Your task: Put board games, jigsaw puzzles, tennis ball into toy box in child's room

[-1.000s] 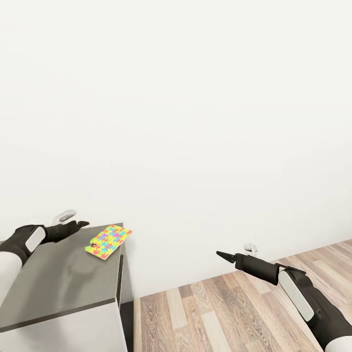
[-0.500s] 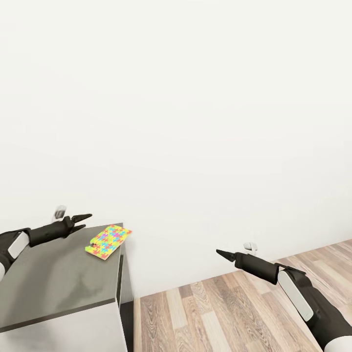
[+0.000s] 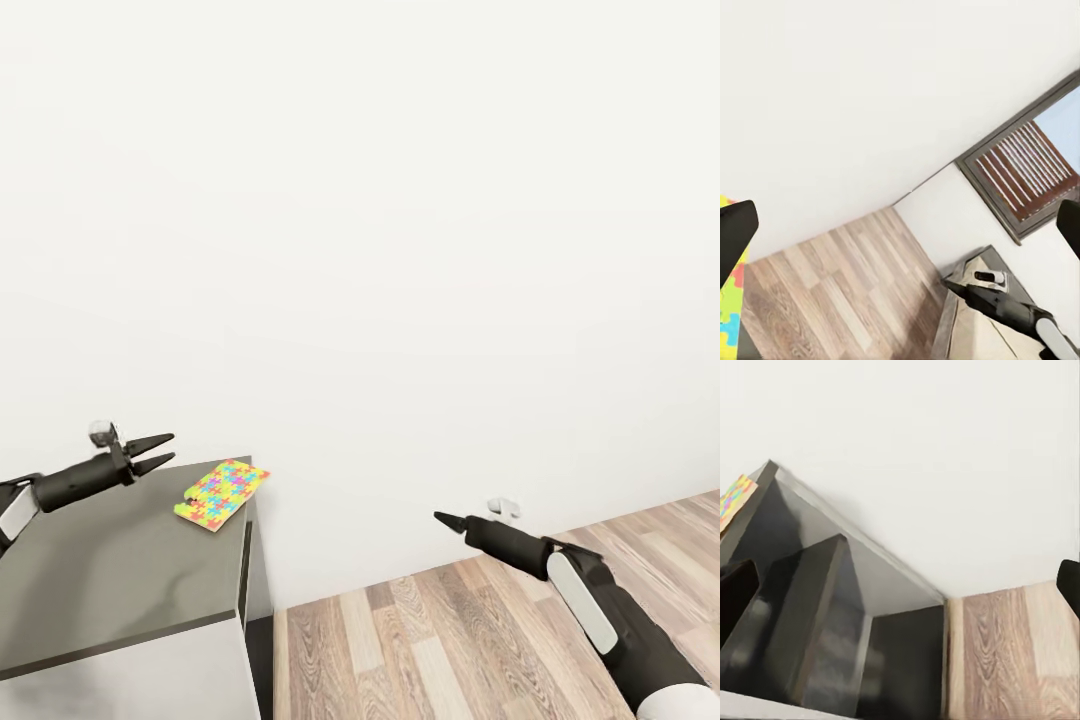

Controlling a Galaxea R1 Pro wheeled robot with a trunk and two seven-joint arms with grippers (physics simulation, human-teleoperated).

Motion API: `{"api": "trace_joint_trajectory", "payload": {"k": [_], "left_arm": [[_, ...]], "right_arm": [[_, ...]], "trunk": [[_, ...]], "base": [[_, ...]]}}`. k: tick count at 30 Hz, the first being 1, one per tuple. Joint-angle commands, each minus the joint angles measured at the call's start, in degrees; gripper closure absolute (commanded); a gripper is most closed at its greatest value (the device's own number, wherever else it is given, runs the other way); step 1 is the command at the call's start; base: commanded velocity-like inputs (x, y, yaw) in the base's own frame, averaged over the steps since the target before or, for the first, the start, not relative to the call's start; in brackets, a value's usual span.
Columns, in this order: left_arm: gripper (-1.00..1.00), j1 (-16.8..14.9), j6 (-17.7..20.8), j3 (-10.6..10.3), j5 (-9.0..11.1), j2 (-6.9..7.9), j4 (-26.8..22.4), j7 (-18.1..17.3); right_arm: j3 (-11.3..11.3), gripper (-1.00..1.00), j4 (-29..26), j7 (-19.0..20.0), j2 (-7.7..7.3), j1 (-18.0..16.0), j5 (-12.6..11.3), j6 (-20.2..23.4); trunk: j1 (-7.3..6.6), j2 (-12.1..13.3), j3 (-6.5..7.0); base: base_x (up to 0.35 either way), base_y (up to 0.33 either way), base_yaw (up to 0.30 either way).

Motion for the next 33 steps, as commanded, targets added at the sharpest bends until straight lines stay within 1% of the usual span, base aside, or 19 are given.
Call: {"api": "trace_joint_trajectory", "payload": {"k": [1,3,4,6,7,8,9,11,12,14,18,19,25,33], "left_arm": [[-1.00,0.0,0.6,0.0,0.0,0.69,0.0,-1.0],[-1.00,0.1,0.6,0.0,0.1,1.33,0.0,-1.8],[-1.00,0.1,0.6,0.0,0.1,1.88,0.0,-2.6],[-1.00,0.2,0.7,-0.1,0.0,2.26,0.0,-3.4],[-1.00,0.2,0.7,-0.1,0.0,2.55,0.0,-4.1],[-1.00,0.2,0.7,-0.1,0.0,2.68,0.0,-4.4],[-1.00,0.2,0.7,-0.1,0.0,2.90,0.0,-4.8],[-1.00,0.3,0.7,-0.1,0.0,3.04,0.0,-5.1],[-1.00,0.3,0.7,-0.1,0.0,3.13,0.0,-5.3],[-1.00,0.3,0.8,-0.1,0.0,3.18,0.0,-5.4],[-1.00,0.3,1.2,-0.3,0.0,3.18,0.0,-5.7],[-1.00,0.3,1.3,-0.3,0.0,3.17,0.0,-5.8],[-1.00,0.3,2.8,-0.5,0.1,3.09,-0.1,-5.9],[-1.00,1.4,3.5,-0.5,0.2,2.99,-0.2,-6.0]], "right_arm": [[0.0,-1.00,0.1,-2.8,1.40,-0.4,-0.4,0.7],[0.0,-1.00,0.3,-5.2,2.85,-0.9,-0.5,1.3],[0.0,-1.00,0.8,-6.9,4.47,-1.8,-0.5,2.2],[0.0,-1.00,1.6,-8.2,6.32,-3.2,-0.5,3.3],[0.0,-1.00,2.9,-9.0,8.30,-4.8,-0.3,4.3],[0.1,-1.00,3.9,-9.3,9.31,-5.5,-0.1,4.7],[0.2,-1.00,6.7,-9.8,11.31,-7.0,0.1,5.2],[0.2,-1.00,10.0,-10.0,12.90,-8.6,0.3,5.4],[0.3,-1.00,13.3,-10.2,13.94,-10.3,0.4,5.6],[0.4,-1.00,17.3,-10.3,14.83,-12.3,0.5,5.8],[0.5,-1.00,20.4,-10.2,15.42,-13.9,0.6,6.0],[0.5,-1.00,20.7,-10.2,15.47,-14.0,0.6,6.0],[0.4,-1.00,21.8,-9.9,15.58,-14.5,0.6,6.0],[0.1,-1.00,20.3,-9.6,15.64,-14.4,0.5,6.0]], "trunk": [[0.00,0.0,-0.06],[0.00,0.0,-0.06],[0.00,0.0,-0.06],[0.00,0.0,-0.06],[0.00,0.0,-0.06],[0.00,0.0,-0.06],[0.00,0.0,-0.06],[0.00,0.0,-0.06],[0.00,0.0,-0.06],[-0.22,0.4,0.12],[-1.10,2.0,0.83],[-1.32,2.4,1.01],[-1.32,2.4,1.01],[-1.32,2.4,1.01]], "base": [[0.000,0.000,0.000],[0.000,0.000,0.000],[0.000,0.000,0.000],[0.000,0.000,0.000],[0.000,0.000,0.000],[0.000,0.000,0.000],[0.000,0.000,0.000],[0.000,0.000,0.000],[0.000,0.000,0.000],[0.000,0.000,0.000],[0.000,0.000,0.000],[0.000,0.000,0.000],[0.000,0.000,0.000],[0.000,0.000,0.000]]}}
